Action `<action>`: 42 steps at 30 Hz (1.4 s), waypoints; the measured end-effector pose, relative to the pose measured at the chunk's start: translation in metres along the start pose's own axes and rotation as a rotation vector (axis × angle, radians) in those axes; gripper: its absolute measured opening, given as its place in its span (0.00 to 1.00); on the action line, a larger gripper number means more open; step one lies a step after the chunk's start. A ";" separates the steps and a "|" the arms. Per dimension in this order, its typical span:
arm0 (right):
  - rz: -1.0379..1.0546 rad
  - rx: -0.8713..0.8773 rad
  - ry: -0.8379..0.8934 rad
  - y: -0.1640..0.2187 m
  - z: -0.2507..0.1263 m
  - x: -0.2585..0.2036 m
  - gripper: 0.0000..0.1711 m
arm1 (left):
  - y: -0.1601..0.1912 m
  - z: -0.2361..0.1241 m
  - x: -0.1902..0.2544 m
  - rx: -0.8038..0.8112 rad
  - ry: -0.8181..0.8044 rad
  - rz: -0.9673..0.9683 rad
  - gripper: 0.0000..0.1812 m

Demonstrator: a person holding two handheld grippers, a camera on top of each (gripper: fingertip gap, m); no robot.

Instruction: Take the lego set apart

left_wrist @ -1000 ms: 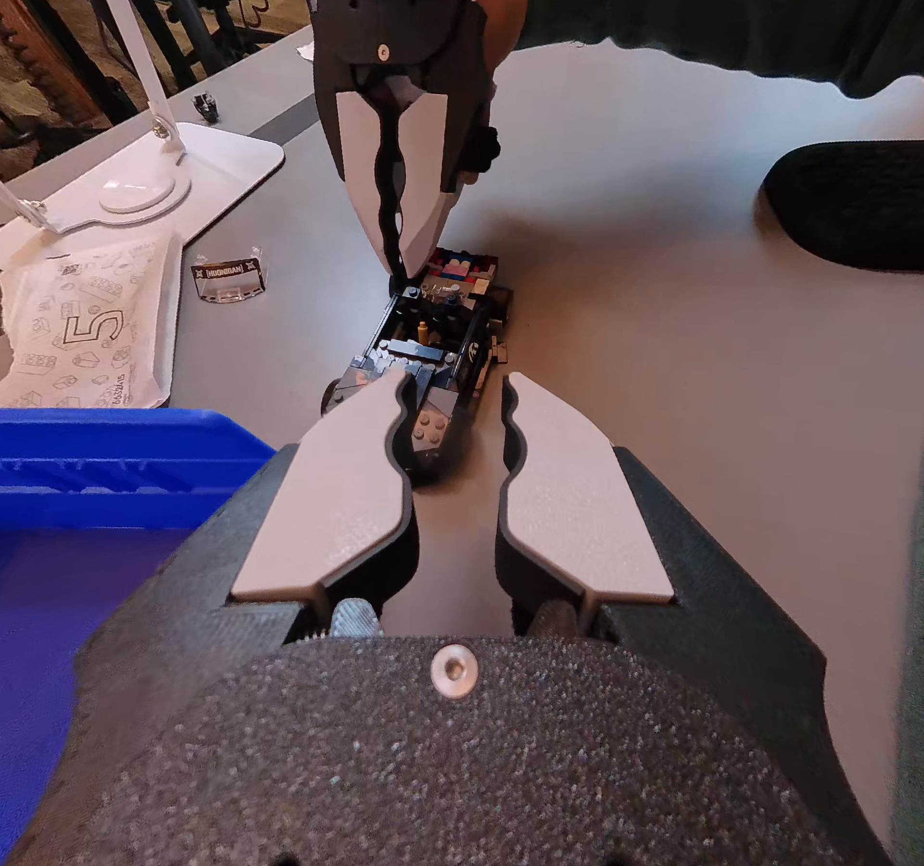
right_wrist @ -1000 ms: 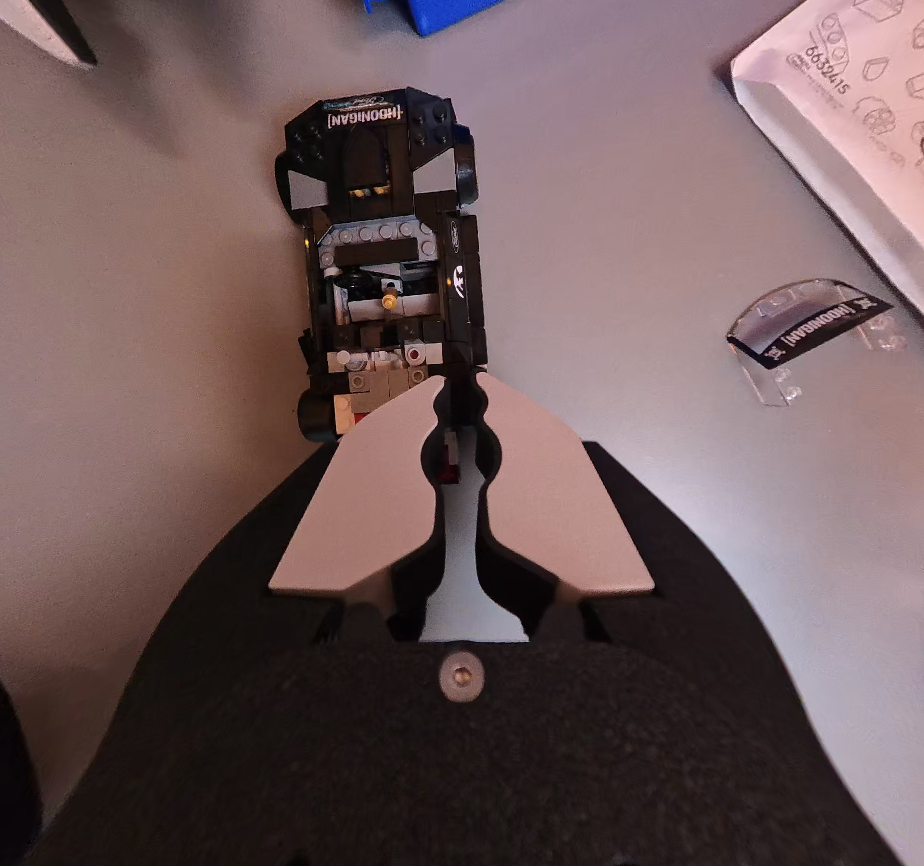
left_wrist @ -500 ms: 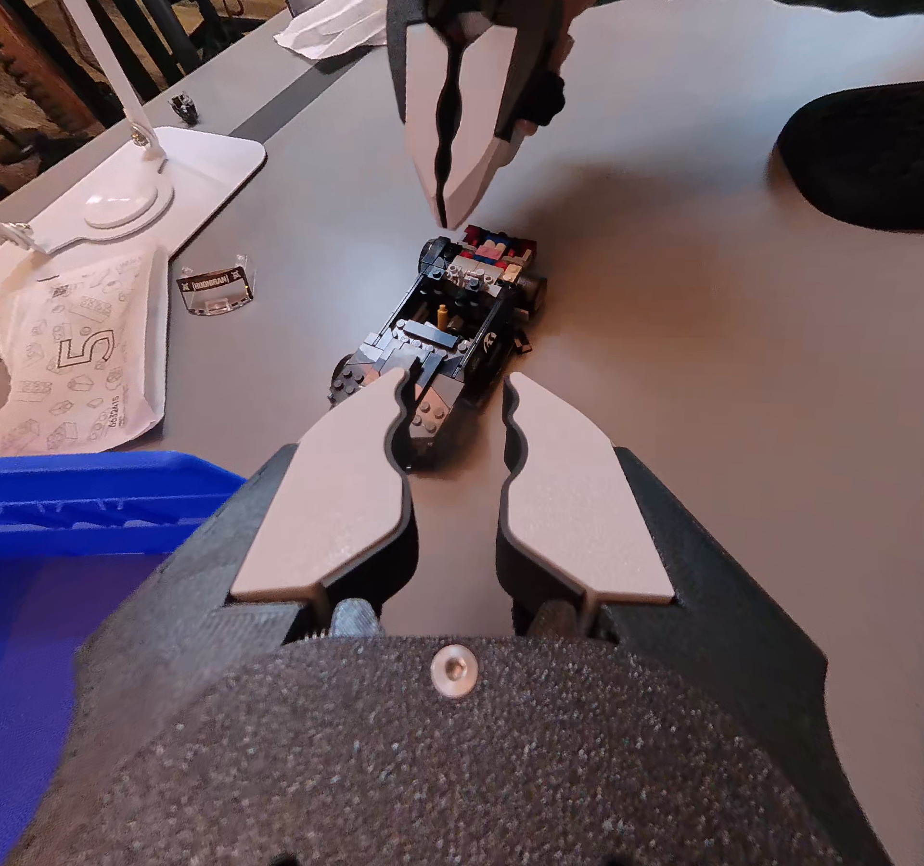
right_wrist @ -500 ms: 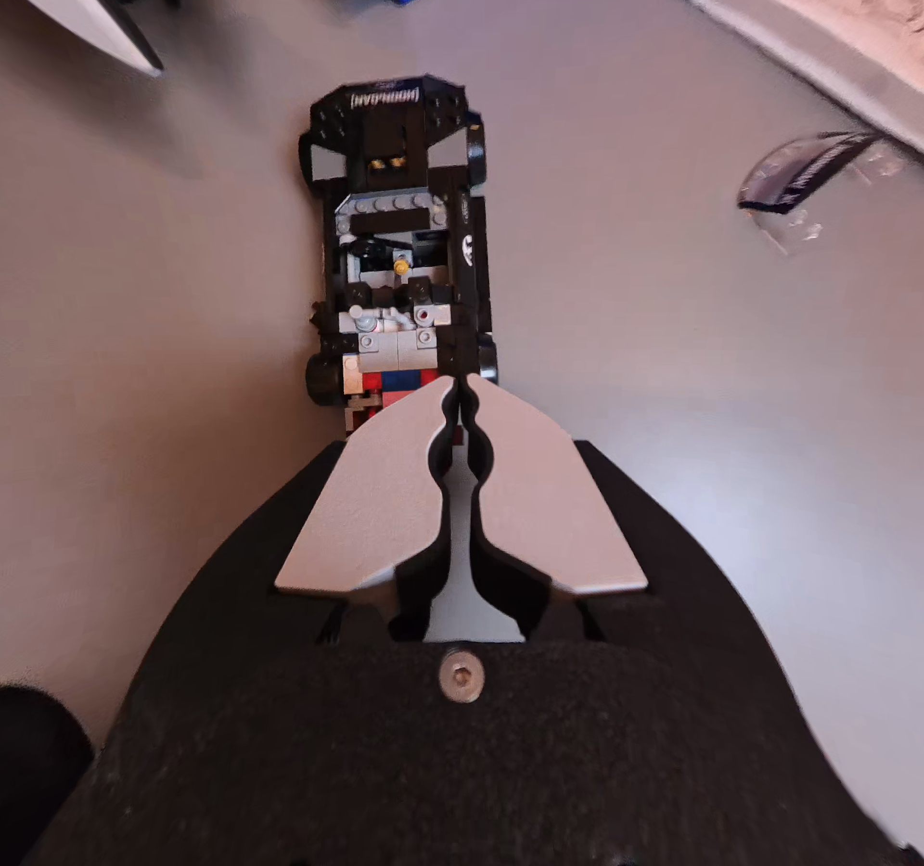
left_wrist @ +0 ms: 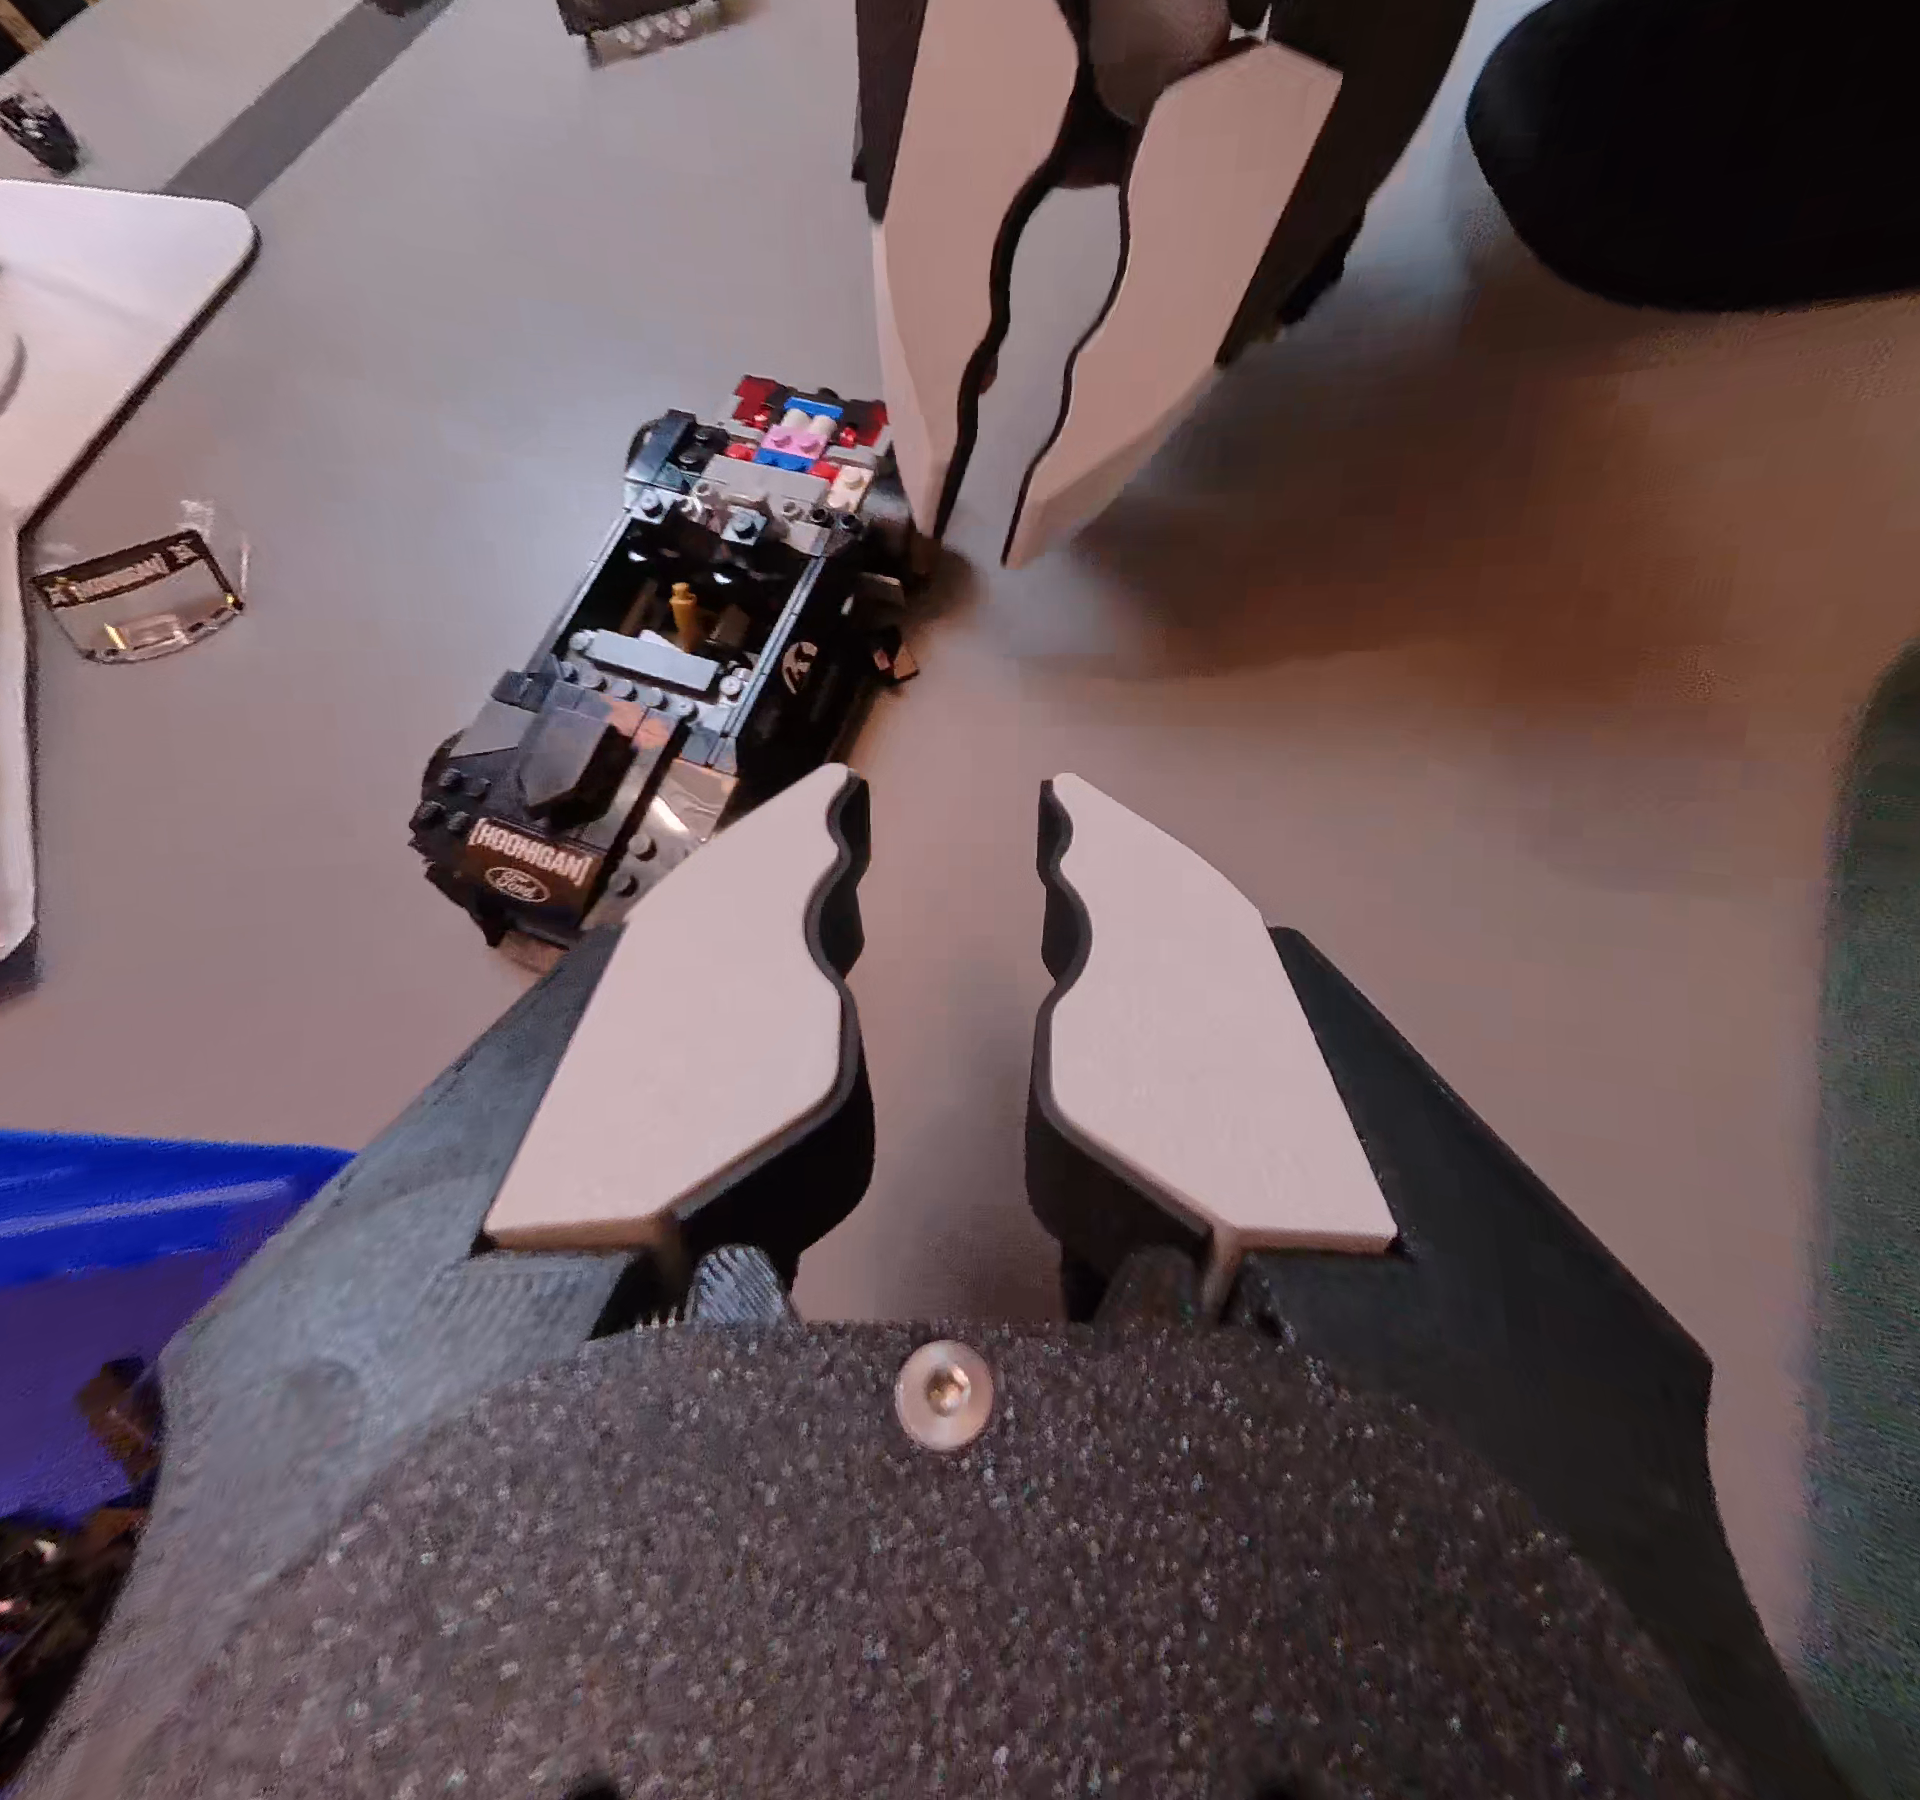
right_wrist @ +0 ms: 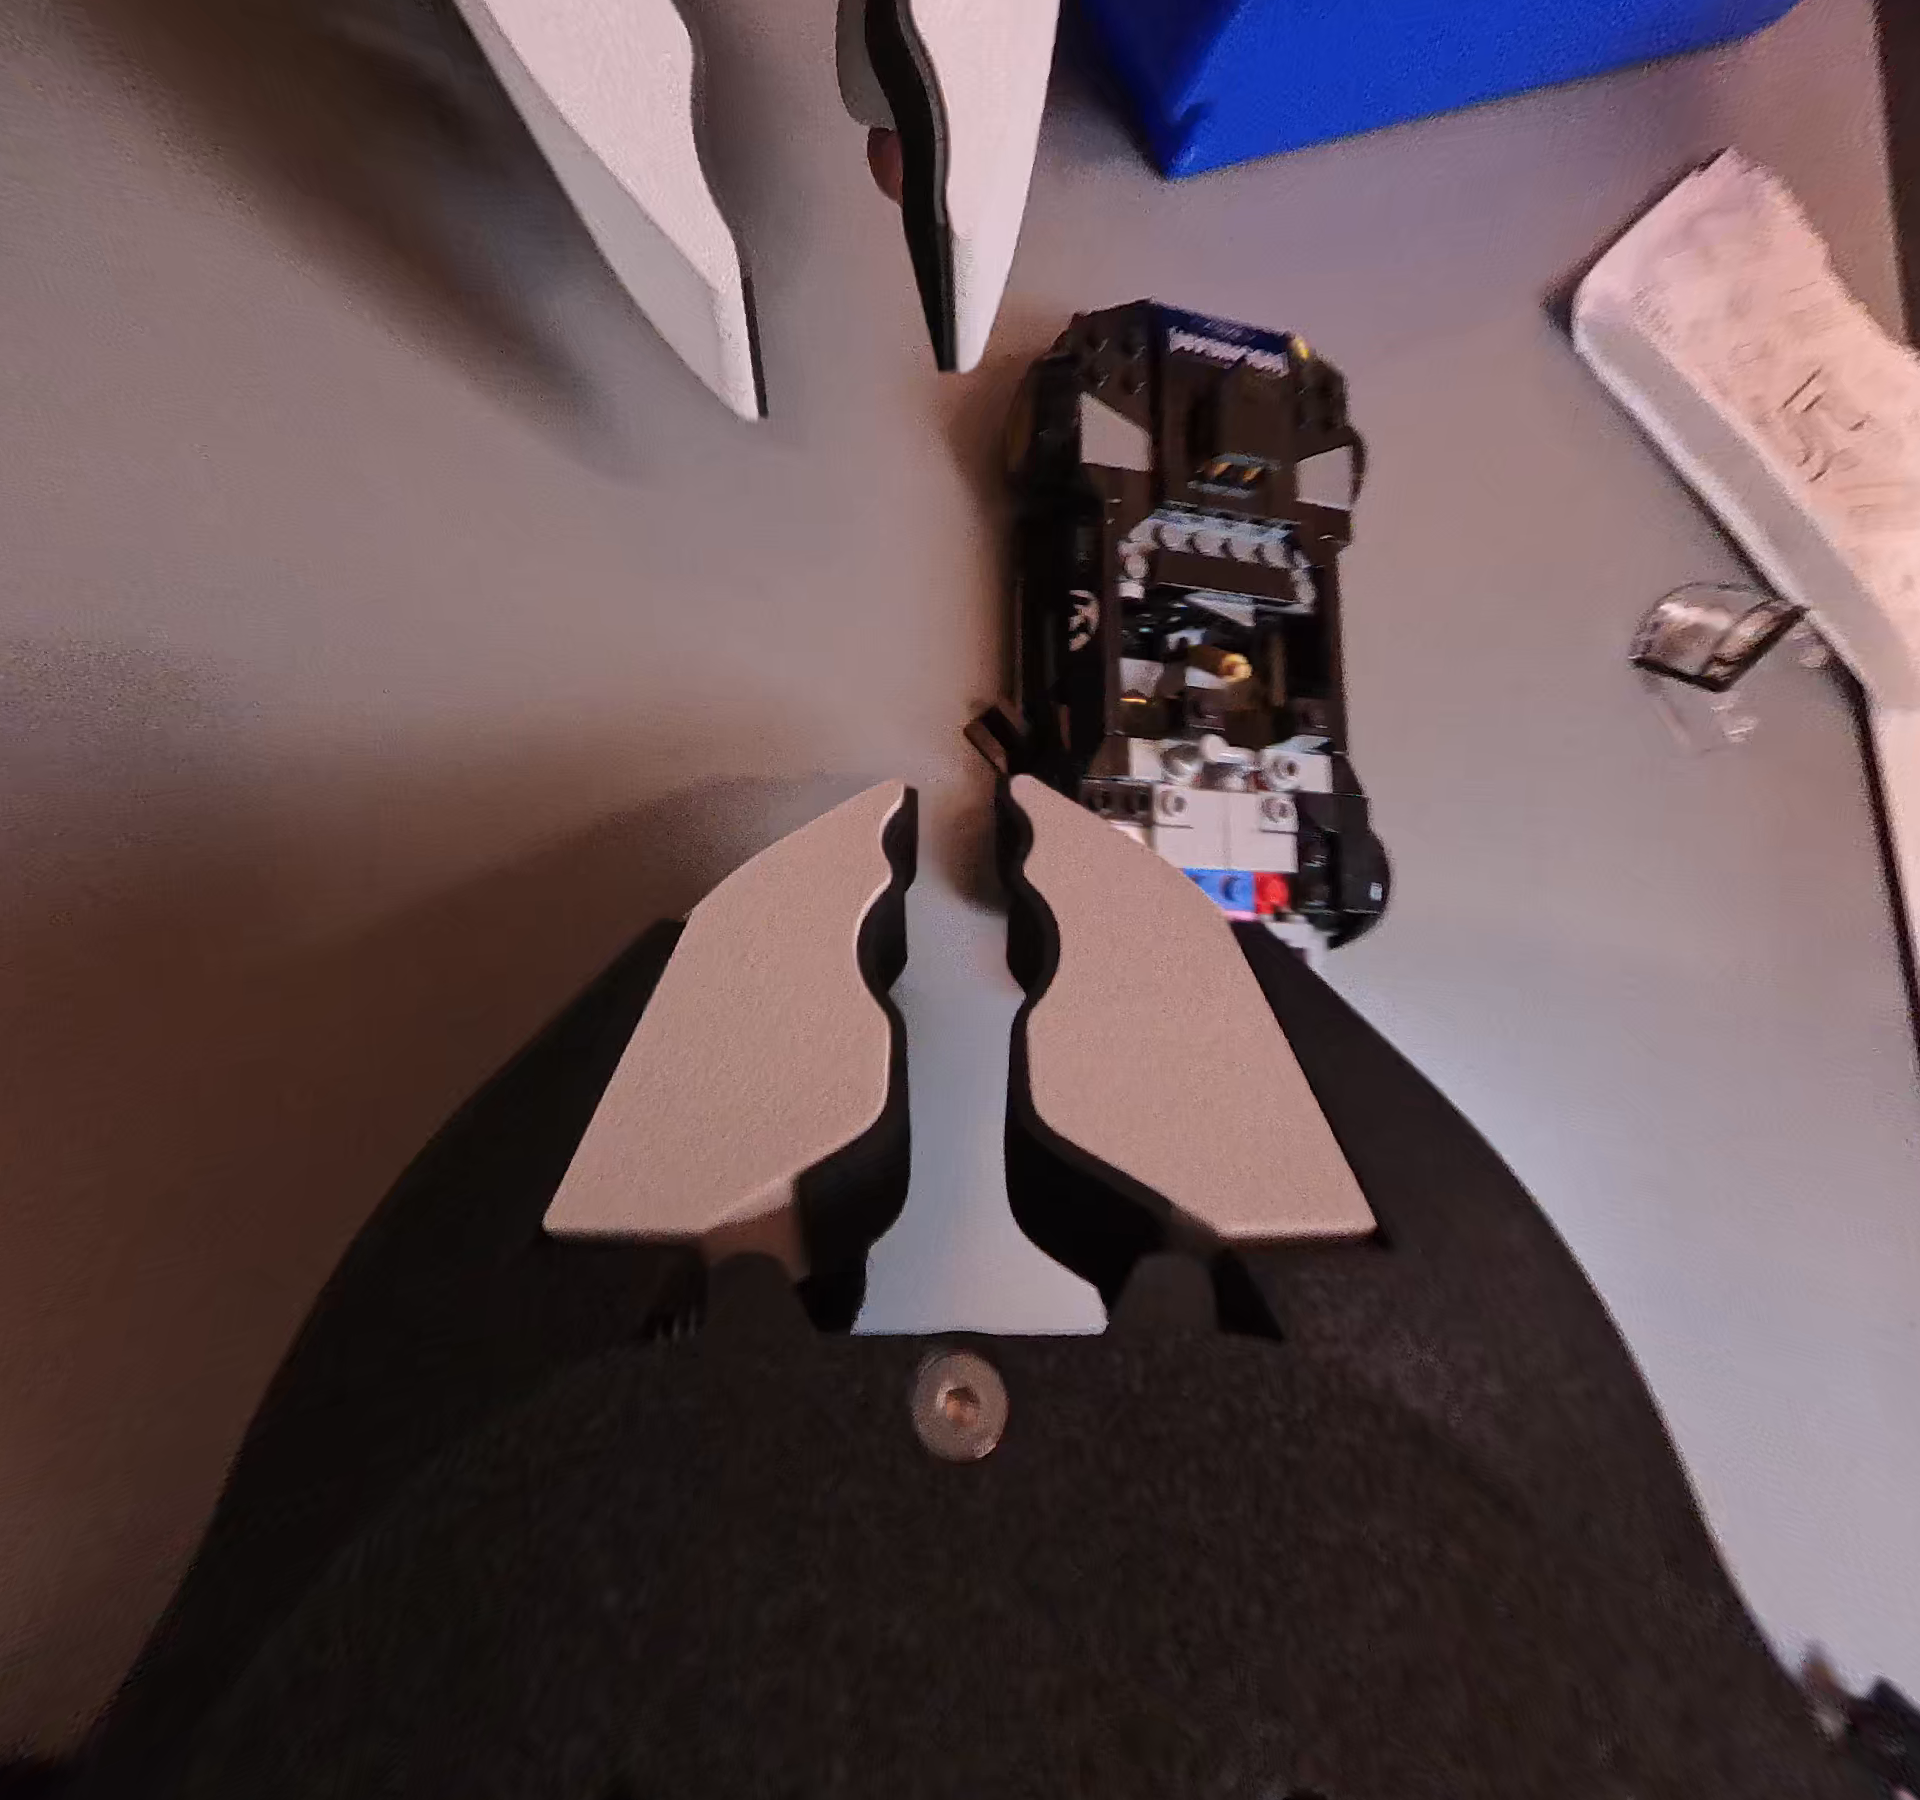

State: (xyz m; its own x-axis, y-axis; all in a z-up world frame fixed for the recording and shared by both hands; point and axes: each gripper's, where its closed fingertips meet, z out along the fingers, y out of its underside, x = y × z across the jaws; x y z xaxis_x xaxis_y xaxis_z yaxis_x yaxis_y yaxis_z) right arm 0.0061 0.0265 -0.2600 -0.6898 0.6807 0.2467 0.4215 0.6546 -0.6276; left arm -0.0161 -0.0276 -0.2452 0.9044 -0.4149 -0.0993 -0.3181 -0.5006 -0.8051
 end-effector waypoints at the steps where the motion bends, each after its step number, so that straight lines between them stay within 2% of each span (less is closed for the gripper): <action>1: 0.030 -0.029 0.002 0.002 0.007 -0.003 0.08 | 0.001 0.001 0.001 -0.010 -0.002 0.009 0.17; 4: 0.074 -0.094 0.003 0.008 0.020 -0.009 0.10 | 0.002 0.001 0.002 -0.015 -0.004 0.024 0.17; 11: 0.209 -0.083 0.044 0.007 0.024 0.012 0.11 | 0.009 -0.005 -0.003 -0.009 -0.009 -0.004 0.17; 17: 0.368 -0.051 0.027 0.006 0.029 0.010 0.18 | 0.013 -0.008 -0.005 -0.009 -0.009 -0.029 0.16; 22: 0.382 -0.074 0.079 0.007 0.032 0.016 0.12 | 0.014 -0.008 -0.003 -0.013 -0.001 -0.019 0.16; 31: 0.332 -0.104 0.072 0.012 0.024 0.011 0.02 | 0.015 -0.009 -0.004 -0.012 -0.009 -0.025 0.15; 42: 0.350 -0.085 0.166 0.018 0.017 0.020 0.02 | 0.019 -0.004 -0.003 -0.038 -0.007 -0.016 0.15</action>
State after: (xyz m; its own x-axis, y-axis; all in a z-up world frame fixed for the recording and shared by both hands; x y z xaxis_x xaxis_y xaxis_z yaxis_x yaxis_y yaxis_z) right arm -0.0103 0.0459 -0.2791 -0.3941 0.9069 0.1491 0.6661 0.3936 -0.6335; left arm -0.0259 -0.0386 -0.2578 0.9115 -0.4013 -0.0905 -0.3138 -0.5360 -0.7837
